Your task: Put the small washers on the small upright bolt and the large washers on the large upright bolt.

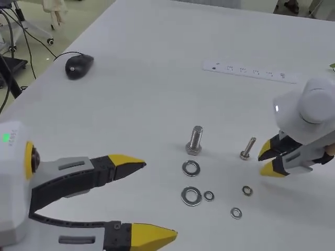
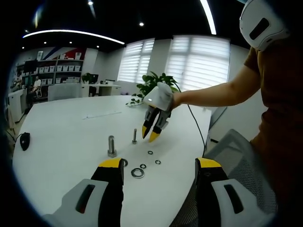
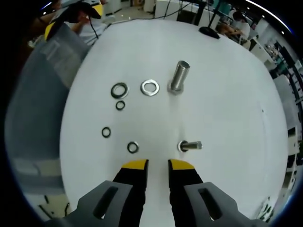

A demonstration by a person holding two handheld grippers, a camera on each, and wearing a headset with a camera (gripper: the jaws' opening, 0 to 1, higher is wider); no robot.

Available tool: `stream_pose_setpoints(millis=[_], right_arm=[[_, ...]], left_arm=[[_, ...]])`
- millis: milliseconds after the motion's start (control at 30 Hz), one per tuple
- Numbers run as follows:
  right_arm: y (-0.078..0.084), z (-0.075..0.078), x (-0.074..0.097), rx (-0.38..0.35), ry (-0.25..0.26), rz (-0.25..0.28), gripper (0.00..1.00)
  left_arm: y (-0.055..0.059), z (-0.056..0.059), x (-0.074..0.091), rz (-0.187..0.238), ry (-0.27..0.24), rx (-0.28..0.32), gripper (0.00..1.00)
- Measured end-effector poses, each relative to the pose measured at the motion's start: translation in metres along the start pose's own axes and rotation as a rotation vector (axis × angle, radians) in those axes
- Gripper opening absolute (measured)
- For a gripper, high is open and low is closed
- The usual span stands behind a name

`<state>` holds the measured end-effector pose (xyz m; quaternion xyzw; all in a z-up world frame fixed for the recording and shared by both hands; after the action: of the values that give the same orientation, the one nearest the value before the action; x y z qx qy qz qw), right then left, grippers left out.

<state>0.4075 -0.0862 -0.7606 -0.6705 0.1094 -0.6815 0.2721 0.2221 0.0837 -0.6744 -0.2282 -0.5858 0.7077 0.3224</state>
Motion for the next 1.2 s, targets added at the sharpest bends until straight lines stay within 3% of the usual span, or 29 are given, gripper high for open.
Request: stream_pose_setpoints(millis=[567, 1200], right_arm=[[-0.006, -0.023, -0.014, -0.001, -0.053, -0.002, 0.18], [-0.002, -0.029, -0.033, 0.022, -0.095, -0.016, 0.19]], left_arm=[[0.000, 0.002, 0.003, 0.014, -0.006, 0.009, 0.60], [0.002, -0.003, 0.003, 0.008, -0.012, 0.010, 0.60]])
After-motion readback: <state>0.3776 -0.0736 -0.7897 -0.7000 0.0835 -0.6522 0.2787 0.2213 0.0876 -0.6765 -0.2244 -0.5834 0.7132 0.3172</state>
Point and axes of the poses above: the centre of the closed fingertips' face, and the gripper's own axes: x roughly backward along the fingers, z roughly to its right, y roughly out of its underside, the point moved 4 cm from there along x, roughly backward along the fingers, and after that the axes turned 13 degrees about z, right-handed, at the moved point
